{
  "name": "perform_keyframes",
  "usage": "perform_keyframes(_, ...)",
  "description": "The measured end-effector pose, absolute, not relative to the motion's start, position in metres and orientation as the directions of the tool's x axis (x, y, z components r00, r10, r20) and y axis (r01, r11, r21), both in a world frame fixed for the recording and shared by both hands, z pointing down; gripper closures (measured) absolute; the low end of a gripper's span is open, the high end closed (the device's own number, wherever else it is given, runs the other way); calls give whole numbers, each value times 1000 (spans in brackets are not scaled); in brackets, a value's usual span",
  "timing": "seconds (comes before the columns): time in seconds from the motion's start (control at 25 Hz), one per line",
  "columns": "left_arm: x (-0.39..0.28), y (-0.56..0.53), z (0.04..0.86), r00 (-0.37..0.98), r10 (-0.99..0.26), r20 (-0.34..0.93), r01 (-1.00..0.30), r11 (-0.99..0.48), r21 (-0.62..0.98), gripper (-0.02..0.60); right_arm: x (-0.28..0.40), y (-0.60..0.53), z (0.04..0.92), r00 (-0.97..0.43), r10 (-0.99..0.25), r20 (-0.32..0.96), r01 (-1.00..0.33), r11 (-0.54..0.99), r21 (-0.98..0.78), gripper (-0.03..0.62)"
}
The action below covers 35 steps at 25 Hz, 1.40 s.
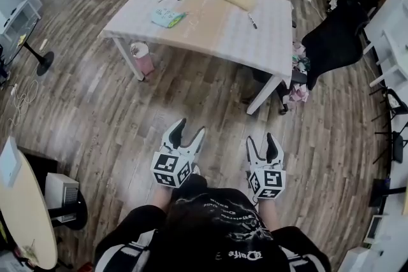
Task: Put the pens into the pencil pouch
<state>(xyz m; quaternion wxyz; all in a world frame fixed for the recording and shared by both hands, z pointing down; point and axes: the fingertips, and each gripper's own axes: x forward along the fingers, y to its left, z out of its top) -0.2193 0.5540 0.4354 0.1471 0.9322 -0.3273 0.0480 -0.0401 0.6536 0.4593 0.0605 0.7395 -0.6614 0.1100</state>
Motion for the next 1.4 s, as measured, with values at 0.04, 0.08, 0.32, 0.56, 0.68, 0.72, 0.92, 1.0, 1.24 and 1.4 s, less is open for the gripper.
perform_keyframes(0.04, -221, 548, 436, 780, -597, 187, -626, -741, 243, 310, -40, 650, 459, 105, -965, 242, -991, -122, -54, 324)
perform_keyframes(0.08, -223, 542, 437, 778, -600, 189, -629, -739, 243, 310, -40, 646, 459, 110, -964, 242, -991, -126, -50, 320)
perform_keyframes(0.32, -229, 509, 447, 796, -573, 195, -605, -757, 247, 278, -45, 620, 460, 138, -962, 235, -988, -149, -30, 288)
perform_keyframes(0.56, -225, 485, 452, 832, -517, 203, -553, -802, 226, 270, -52, 594, 463, 181, -958, 220, -981, -192, -33, 284)
perform_keyframes(0.68, -224, 478, 451, 843, -497, 207, -535, -818, 213, 270, -58, 584, 462, 183, -958, 220, -980, -195, -35, 286)
perform_keyframes(0.72, -224, 476, 451, 844, -494, 208, -532, -820, 212, 272, -59, 581, 463, 180, -958, 221, -981, -192, -35, 286)
perform_keyframes(0.92, -221, 463, 459, 842, -494, 217, -535, -816, 219, 271, -60, 561, 470, 159, -958, 239, -985, -172, -33, 289)
perform_keyframes(1.0, -220, 456, 465, 837, -497, 226, -542, -811, 223, 270, -57, 548, 475, 145, -959, 243, -987, -158, -36, 290)
perform_keyframes(1.24, -204, 417, 470, 819, -521, 239, -568, -795, 212, 272, -40, 489, 476, 93, -971, 221, -992, -108, -59, 296)
perform_keyframes(1.4, -179, 380, 467, 801, -548, 240, -594, -777, 209, 272, -12, 449, 481, 65, -971, 229, -995, -82, -64, 299)
